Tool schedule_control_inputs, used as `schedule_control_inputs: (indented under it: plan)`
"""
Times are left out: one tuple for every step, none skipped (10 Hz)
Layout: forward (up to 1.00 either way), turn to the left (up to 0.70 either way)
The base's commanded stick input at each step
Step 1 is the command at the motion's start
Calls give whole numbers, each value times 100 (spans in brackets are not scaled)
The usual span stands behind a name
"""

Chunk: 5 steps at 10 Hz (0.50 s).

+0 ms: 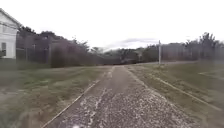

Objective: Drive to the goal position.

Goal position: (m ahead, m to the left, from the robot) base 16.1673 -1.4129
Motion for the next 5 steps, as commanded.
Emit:
schedule_control_inputs:
  plan:
    - [60, 0]
    - [60, 0]
    - [60, 0]
    - [60, 0]
    - [60, 0]
